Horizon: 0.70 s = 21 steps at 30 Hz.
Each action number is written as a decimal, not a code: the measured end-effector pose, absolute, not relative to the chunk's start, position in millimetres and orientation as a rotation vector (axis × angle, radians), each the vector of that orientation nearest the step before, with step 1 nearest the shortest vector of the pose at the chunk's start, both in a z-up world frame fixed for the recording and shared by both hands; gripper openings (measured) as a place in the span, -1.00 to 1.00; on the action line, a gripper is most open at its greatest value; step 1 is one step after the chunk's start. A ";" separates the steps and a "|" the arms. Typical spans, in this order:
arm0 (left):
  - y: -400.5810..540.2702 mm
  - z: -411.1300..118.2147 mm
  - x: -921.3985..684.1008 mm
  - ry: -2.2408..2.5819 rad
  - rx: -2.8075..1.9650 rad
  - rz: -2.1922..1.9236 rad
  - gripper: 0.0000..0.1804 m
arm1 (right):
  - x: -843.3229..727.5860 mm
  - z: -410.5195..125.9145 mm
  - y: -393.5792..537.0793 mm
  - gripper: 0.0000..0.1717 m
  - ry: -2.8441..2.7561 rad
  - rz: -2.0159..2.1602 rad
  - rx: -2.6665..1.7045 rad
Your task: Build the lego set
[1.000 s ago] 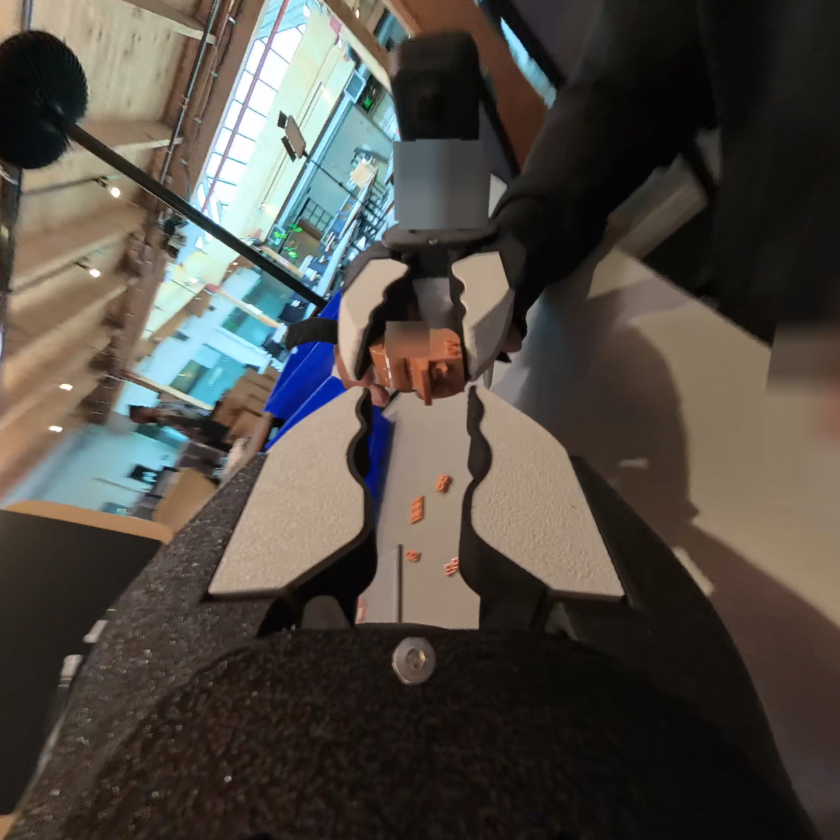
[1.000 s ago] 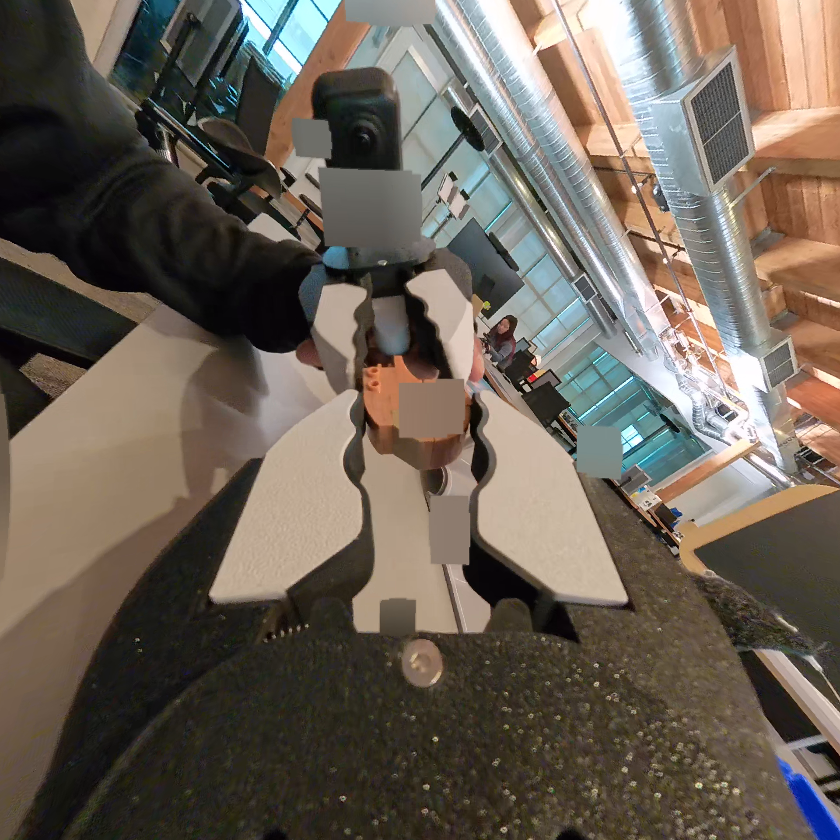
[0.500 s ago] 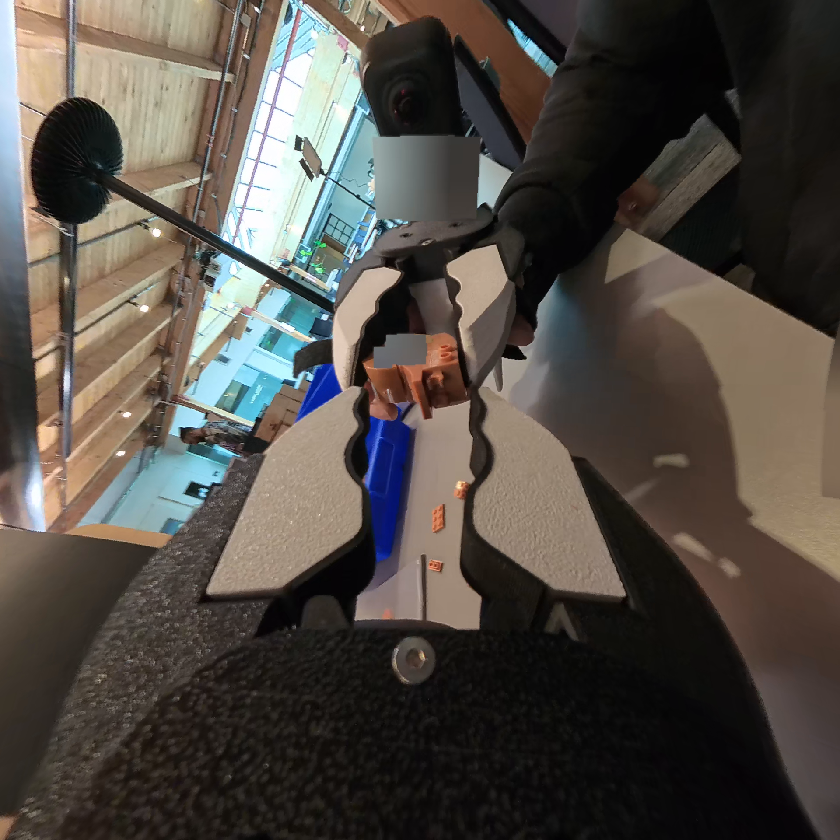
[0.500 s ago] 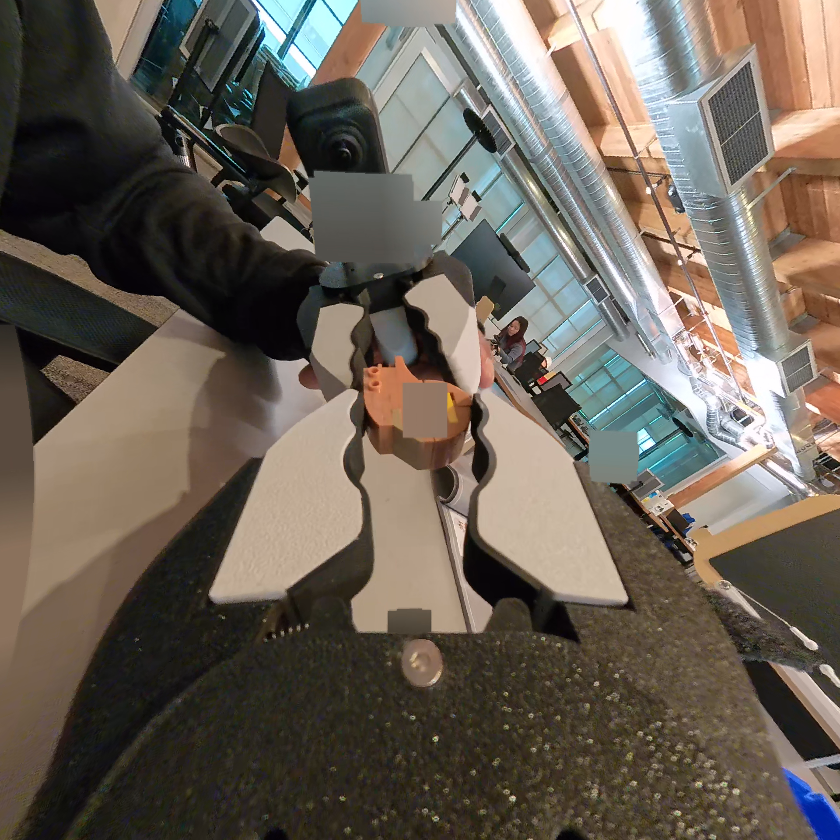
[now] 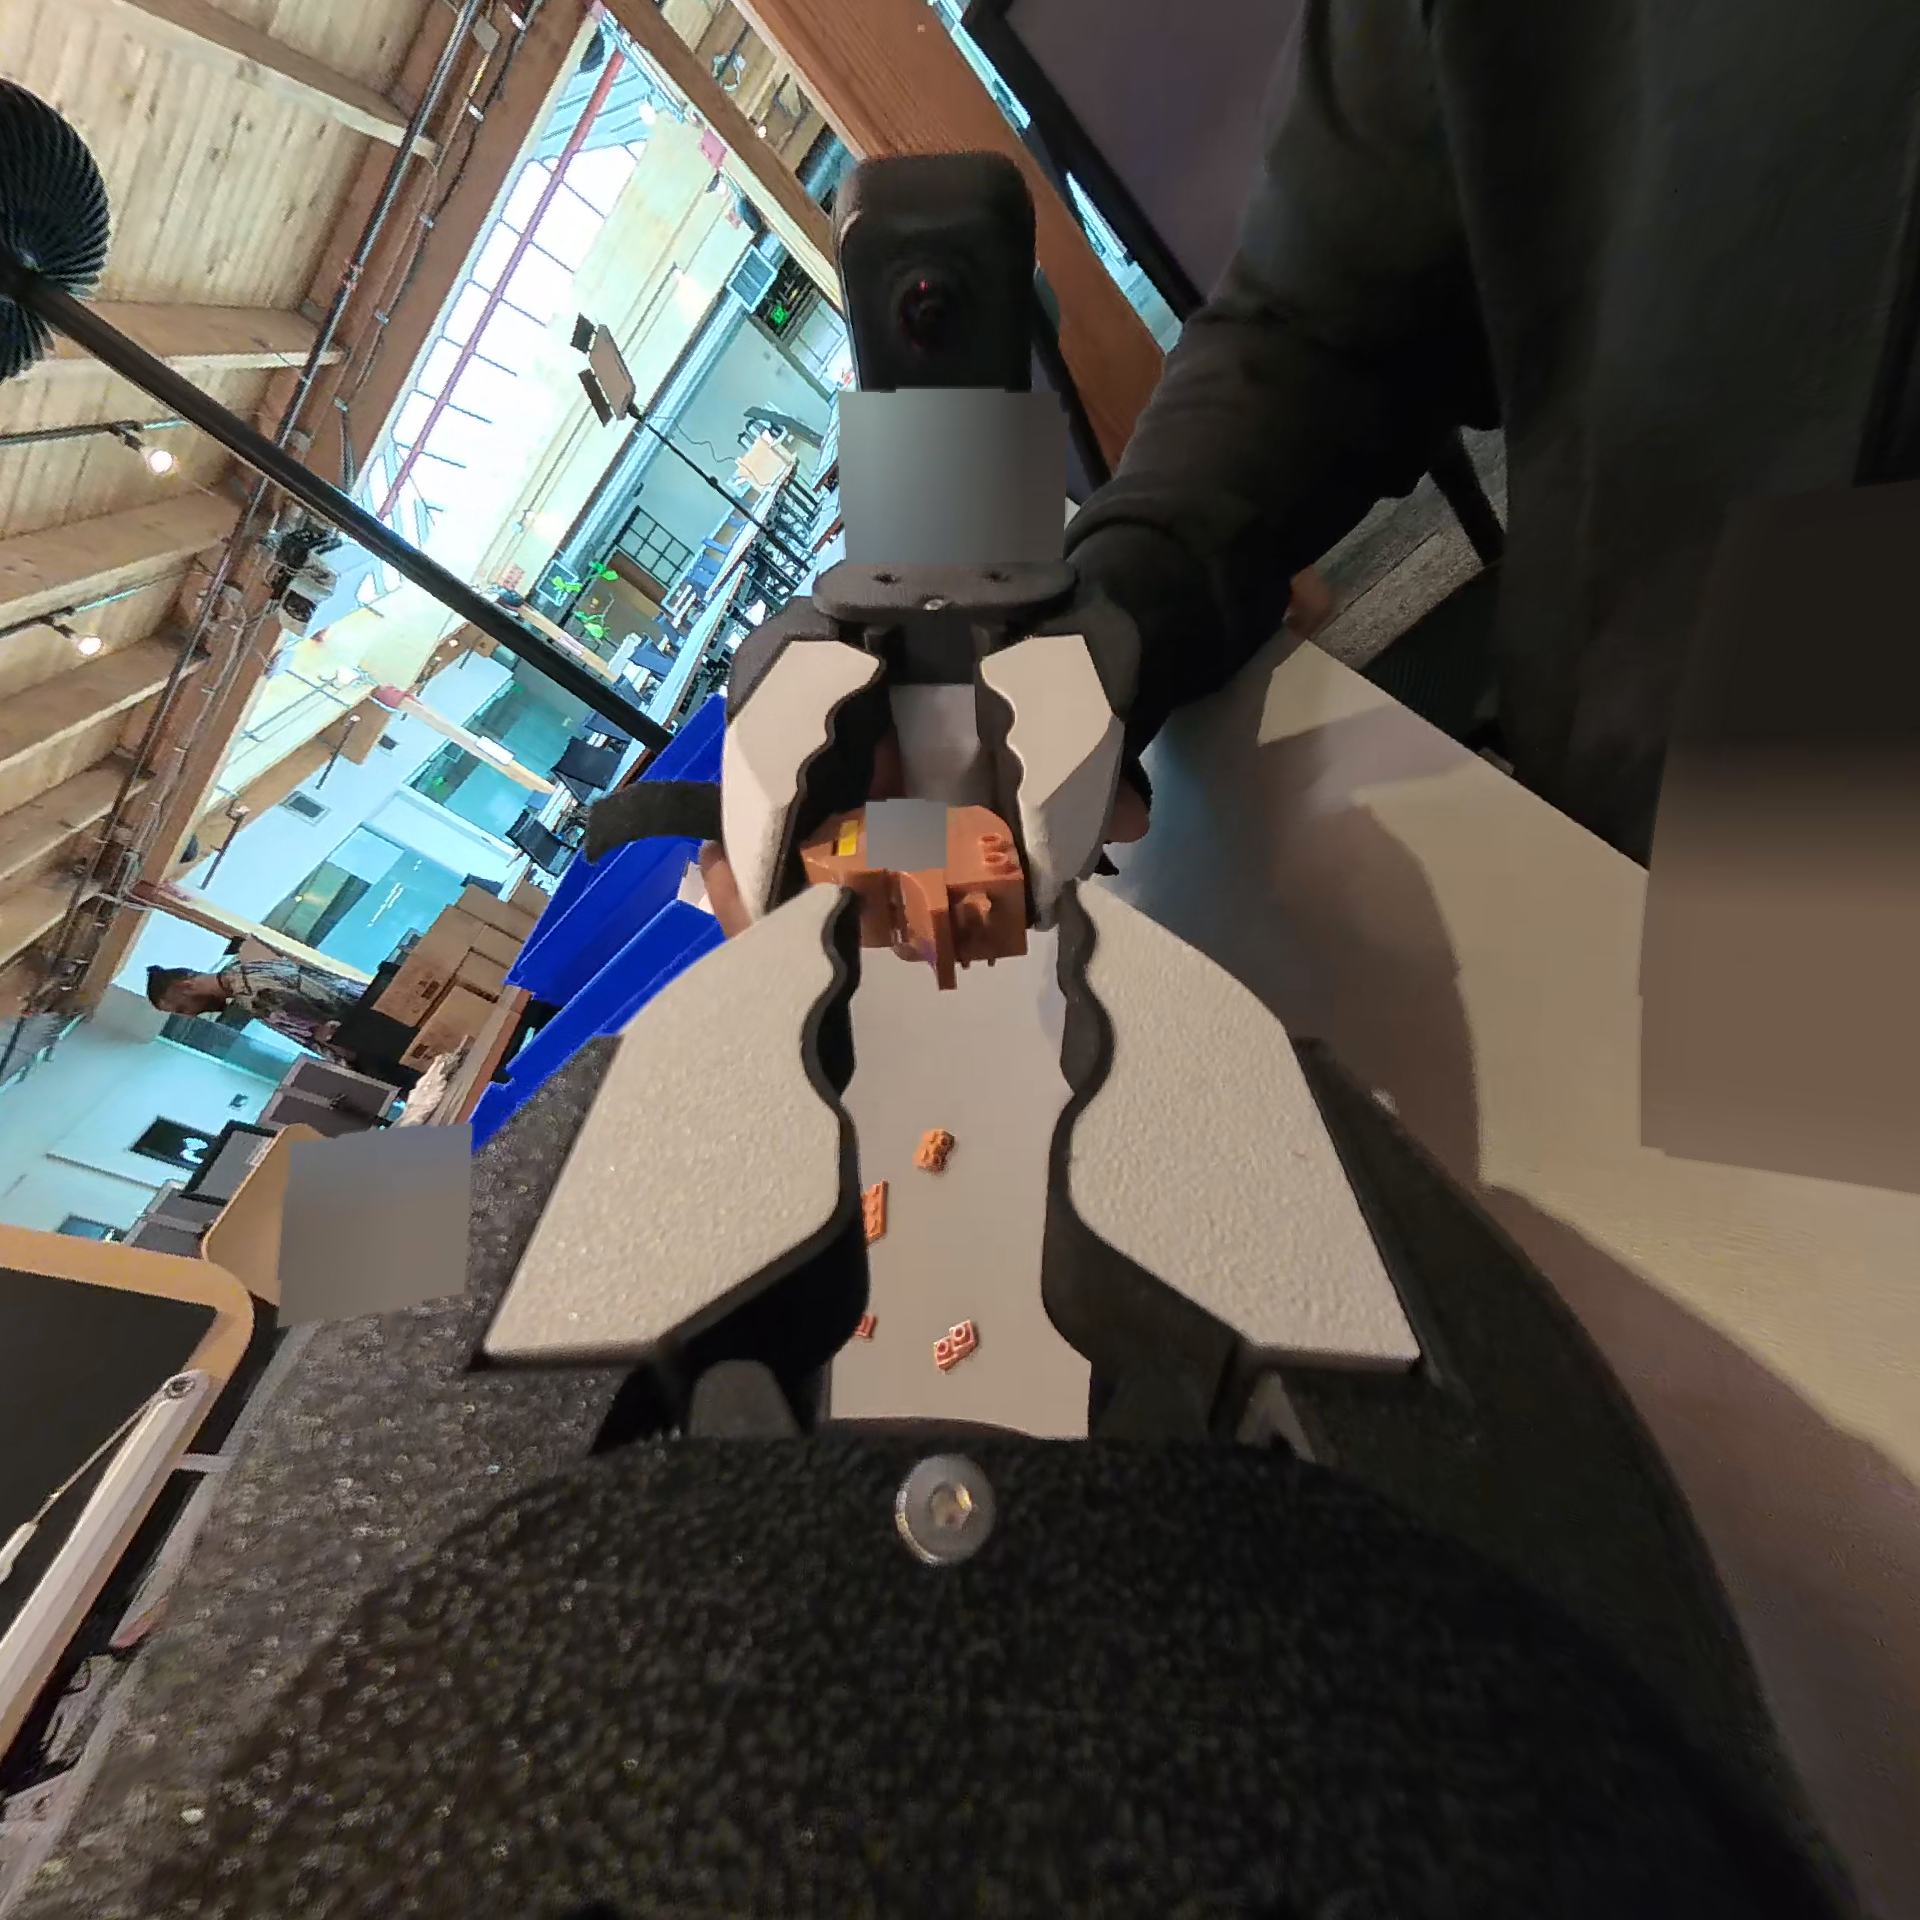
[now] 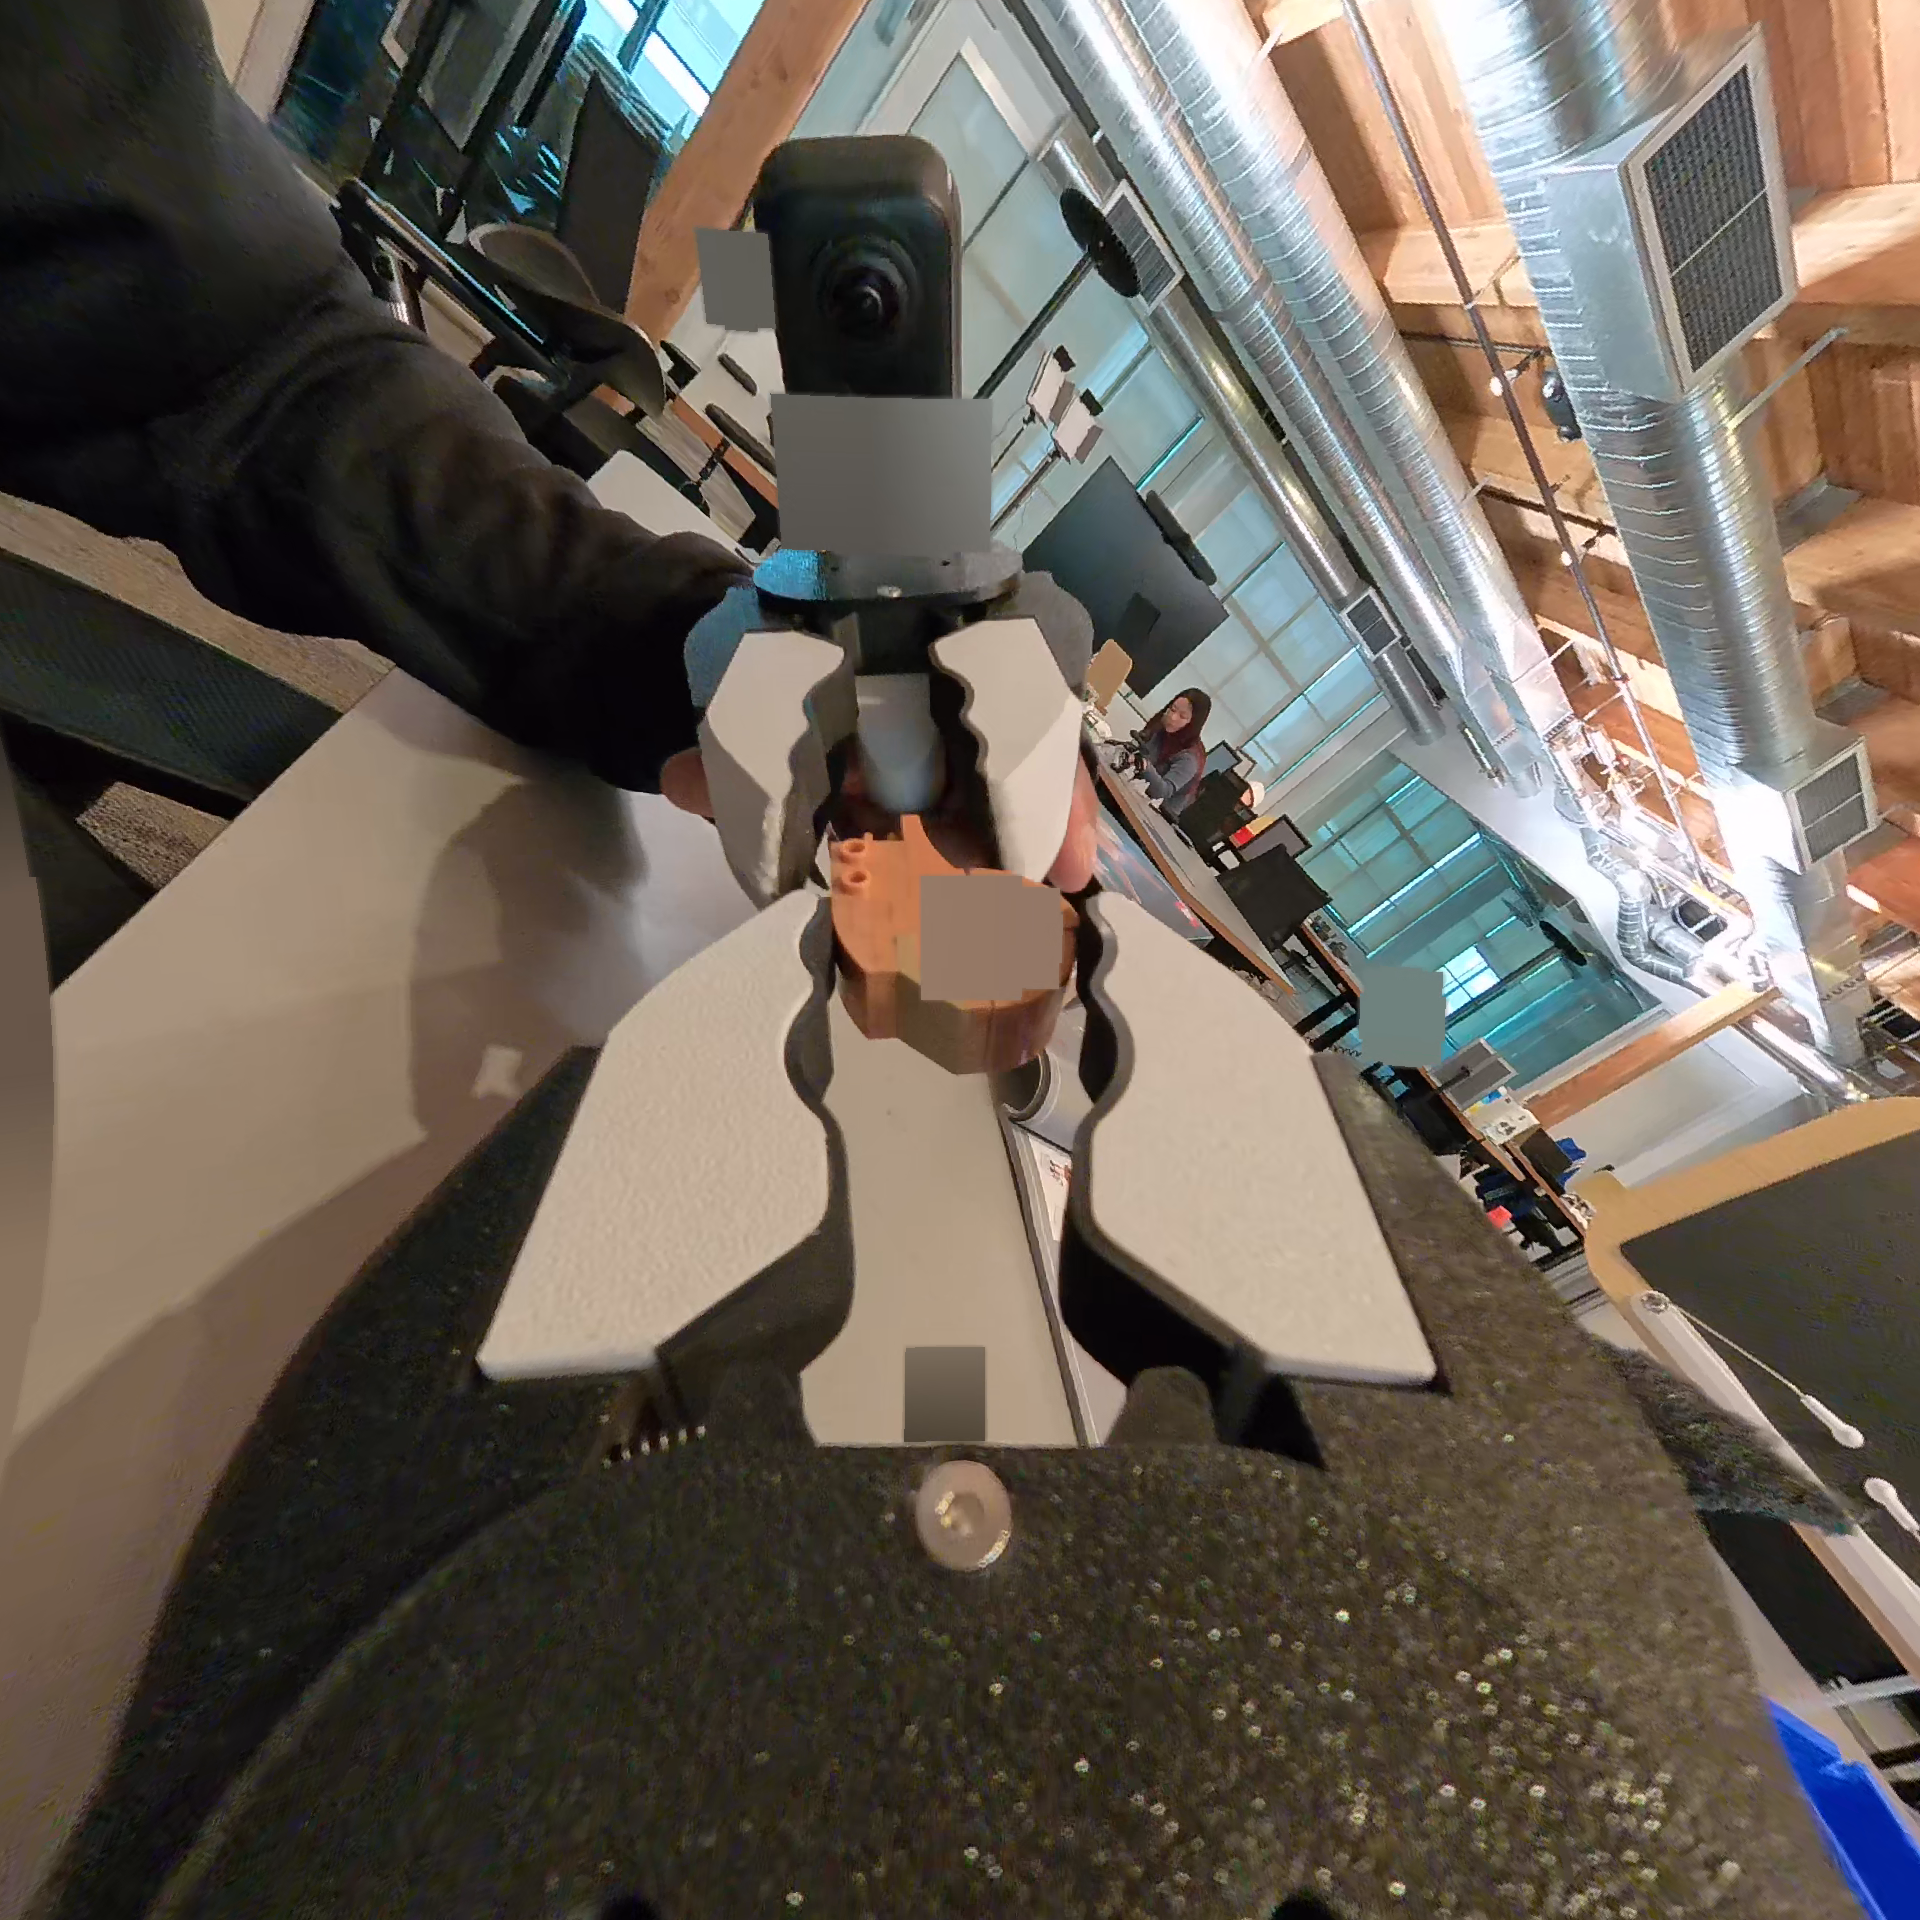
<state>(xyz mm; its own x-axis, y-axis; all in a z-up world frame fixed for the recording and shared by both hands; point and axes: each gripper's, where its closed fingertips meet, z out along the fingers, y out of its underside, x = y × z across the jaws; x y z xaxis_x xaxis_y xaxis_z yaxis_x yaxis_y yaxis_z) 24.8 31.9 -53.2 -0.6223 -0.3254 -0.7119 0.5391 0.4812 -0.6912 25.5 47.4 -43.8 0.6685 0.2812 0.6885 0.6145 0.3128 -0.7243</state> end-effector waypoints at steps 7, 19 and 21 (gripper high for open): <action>32.8 -51.8 21.3 1.889 0.161 -1.314 -0.63 | 24.3 -47.5 47.7 -0.48 -0.892 -0.274 -1.283; 32.1 -52.1 20.6 1.907 0.140 -1.346 -0.68 | 21.3 -45.7 46.4 -0.48 -0.905 -0.297 -1.282; 31.8 -51.6 20.8 1.911 0.122 -1.368 -0.68 | 21.3 -45.2 45.9 -0.48 -0.908 -0.296 -1.285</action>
<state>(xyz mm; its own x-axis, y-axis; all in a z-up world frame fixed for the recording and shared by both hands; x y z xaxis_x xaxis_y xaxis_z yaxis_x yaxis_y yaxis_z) 20.8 31.8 -51.6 -0.7008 -0.3402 -0.6270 0.4837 0.4193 -0.7682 21.3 45.9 -45.2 0.6335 0.2845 0.7195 0.6536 0.3009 -0.6944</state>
